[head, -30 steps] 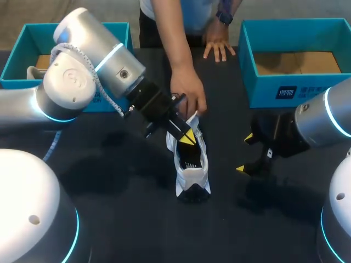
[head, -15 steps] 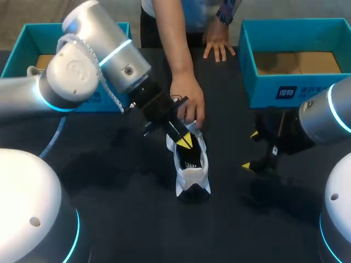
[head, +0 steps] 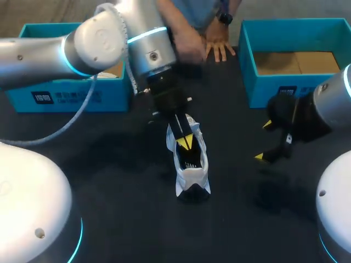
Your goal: Take the shoe out of the shoebox, open the shoe tongue, remove and reinsert the insole, then place the shoe into the shoebox
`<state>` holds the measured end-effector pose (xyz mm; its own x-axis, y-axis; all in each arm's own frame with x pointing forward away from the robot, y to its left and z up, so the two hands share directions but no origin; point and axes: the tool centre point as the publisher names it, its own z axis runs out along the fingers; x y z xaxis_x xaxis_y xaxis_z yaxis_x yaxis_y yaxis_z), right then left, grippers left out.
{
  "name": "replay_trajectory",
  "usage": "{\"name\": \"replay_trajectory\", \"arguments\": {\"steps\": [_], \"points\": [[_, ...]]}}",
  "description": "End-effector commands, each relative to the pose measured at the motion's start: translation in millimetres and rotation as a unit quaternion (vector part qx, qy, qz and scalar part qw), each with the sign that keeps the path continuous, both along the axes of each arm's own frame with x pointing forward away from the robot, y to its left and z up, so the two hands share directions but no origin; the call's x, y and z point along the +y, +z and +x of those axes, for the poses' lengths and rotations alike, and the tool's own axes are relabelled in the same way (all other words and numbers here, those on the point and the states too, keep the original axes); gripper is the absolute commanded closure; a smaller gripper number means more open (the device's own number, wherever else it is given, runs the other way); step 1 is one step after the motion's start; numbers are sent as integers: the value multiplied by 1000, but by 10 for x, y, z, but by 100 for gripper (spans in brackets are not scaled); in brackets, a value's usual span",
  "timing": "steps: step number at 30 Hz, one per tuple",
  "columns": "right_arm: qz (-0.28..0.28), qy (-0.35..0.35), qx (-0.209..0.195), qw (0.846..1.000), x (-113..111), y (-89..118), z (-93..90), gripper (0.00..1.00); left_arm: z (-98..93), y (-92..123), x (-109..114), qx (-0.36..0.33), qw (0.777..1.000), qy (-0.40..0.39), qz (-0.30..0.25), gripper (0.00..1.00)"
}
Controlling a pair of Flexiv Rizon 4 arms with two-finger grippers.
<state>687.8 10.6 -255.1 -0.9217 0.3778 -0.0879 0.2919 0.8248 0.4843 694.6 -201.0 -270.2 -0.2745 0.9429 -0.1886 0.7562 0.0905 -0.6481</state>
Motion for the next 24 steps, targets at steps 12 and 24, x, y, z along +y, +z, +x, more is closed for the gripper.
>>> {"name": "replay_trajectory", "arguments": {"steps": [12, 24], "points": [[-24, -10, -2, 1000, -379, 536, -154, 0, 208, -80, 133, -36, 993, -67, 91, 100], [-17, 19, 36, 999, -431, 738, -150, 0, 254, -276, 158, -66, 989, -78, 110, 98]]}}
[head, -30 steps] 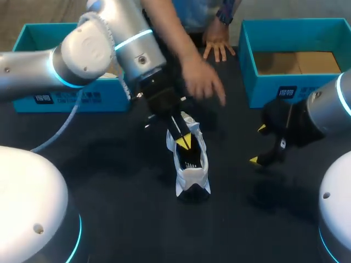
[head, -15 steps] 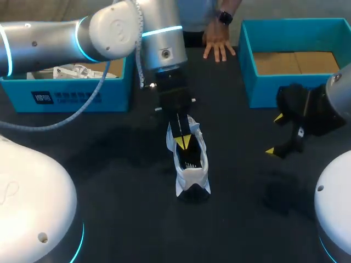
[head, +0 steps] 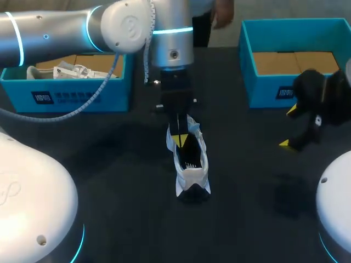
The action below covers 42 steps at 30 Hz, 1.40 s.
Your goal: Take the shoe out of the shoebox, open the shoe tongue, remove and reinsert the insole, then place the shoe into the shoebox
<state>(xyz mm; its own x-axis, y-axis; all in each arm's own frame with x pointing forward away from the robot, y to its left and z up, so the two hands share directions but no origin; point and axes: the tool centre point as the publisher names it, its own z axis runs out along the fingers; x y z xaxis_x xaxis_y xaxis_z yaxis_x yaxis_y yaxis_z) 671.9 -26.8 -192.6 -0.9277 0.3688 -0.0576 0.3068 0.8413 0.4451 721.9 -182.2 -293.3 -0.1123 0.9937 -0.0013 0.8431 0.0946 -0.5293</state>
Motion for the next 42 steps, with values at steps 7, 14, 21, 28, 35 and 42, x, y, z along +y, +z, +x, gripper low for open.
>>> {"name": "replay_trajectory", "arguments": {"steps": [7, 14, 21, 28, 35, 42], "points": [[-1, 15, 14, 1000, -57, 113, 9, 0, -7, -219, -28, -60, 998, 10, 2, 100], [-1, 15, 14, 1000, -57, 113, 9, 0, -35, -248, -99, -90, 995, 32, -21, 100], [-1, 15, 14, 1000, -57, 113, 9, 0, -105, -389, -186, -120, 992, 31, -11, 100], [-1, 15, 14, 1000, -57, 113, 9, 0, -174, -595, -279, -138, 990, 33, -3, 100], [-1, 15, 14, 1000, -57, 113, 9, 0, -189, -726, -278, -173, 985, 25, 3, 100], [-1, 15, 14, 1000, -57, 113, 9, 0, -139, -845, -263, -216, 976, 27, 3, 100]]}}
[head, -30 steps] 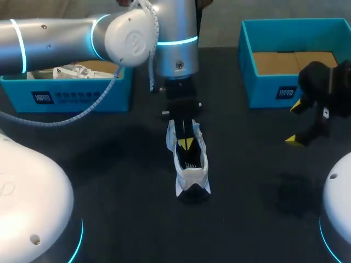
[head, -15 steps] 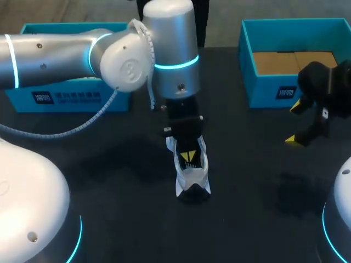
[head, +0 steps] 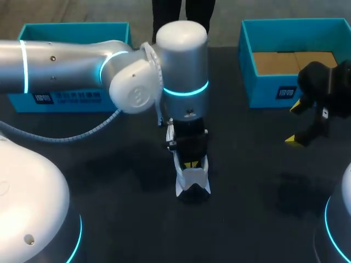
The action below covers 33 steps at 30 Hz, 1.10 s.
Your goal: Take the shoe out of the shoebox, open the shoe tongue, remove and reinsert the insole, then place the shoe into the shoebox
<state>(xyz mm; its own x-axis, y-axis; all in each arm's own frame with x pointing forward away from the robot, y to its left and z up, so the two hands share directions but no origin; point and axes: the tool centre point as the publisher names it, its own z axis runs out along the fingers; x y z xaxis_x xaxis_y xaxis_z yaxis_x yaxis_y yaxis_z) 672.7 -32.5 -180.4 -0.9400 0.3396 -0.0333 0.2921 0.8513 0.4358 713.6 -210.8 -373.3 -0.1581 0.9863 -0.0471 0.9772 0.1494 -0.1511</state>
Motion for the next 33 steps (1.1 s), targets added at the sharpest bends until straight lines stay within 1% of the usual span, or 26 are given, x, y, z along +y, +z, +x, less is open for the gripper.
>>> {"name": "replay_trajectory", "arguments": {"steps": [1, 7, 10, 14, 17, 22, 24, 33], "points": [[0, 0, 0, 1000, -1, -9, 1, 0, -53, -64, 20, -23, 1000, -3, 1, 100], [0, 0, 0, 1000, -1, -9, 1, 0, -57, -195, 26, -26, 1000, -1, 9, 100], [0, 0, 0, 1000, -1, -9, 1, 0, -58, -205, 30, -25, 1000, 2, 9, 100], [0, 0, 0, 1000, -1, -9, 1, 0, -27, -91, 58, -31, 999, 4, 8, 100], [0, 0, 0, 1000, -1, -9, 1, 0, 16, -31, 89, -49, 999, 4, 10, 100], [0, 0, 0, 1000, -1, -9, 1, 0, 116, -33, 78, -79, 997, 10, 10, 100], [0, 0, 0, 1000, -1, -9, 1, 0, 137, -81, 44, -88, 996, 5, 17, 100], [0, 0, 0, 1000, -1, -9, 1, 0, 71, -312, -4, -90, 996, -7, 23, 100]]}}
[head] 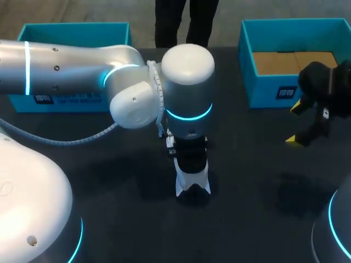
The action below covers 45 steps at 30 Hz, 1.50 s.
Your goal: Take the shoe out of the shoebox, open the shoe tongue, remove and reinsert the insole, then place the shoe into the shoebox
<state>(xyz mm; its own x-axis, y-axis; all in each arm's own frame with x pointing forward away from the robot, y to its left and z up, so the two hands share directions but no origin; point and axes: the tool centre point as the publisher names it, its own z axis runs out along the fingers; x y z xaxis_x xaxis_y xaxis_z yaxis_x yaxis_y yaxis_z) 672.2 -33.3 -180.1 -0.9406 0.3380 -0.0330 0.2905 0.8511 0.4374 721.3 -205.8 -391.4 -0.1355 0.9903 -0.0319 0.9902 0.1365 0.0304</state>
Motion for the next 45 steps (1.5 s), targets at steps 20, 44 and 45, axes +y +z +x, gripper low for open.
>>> {"name": "replay_trajectory", "arguments": {"steps": [20, 44, 45], "points": [[-1, -1, 0, 1000, 8, -12, 7, 0, -240, -167, -92, 8, 1000, -8, -7, 100], [-1, -1, 0, 1000, 8, -12, 7, 0, -256, -180, -171, 2, 1000, 4, -13, 100], [-1, -1, 0, 1000, 8, -12, 7, 0, -243, -199, -166, 2, 1000, 6, -4, 100]]}}
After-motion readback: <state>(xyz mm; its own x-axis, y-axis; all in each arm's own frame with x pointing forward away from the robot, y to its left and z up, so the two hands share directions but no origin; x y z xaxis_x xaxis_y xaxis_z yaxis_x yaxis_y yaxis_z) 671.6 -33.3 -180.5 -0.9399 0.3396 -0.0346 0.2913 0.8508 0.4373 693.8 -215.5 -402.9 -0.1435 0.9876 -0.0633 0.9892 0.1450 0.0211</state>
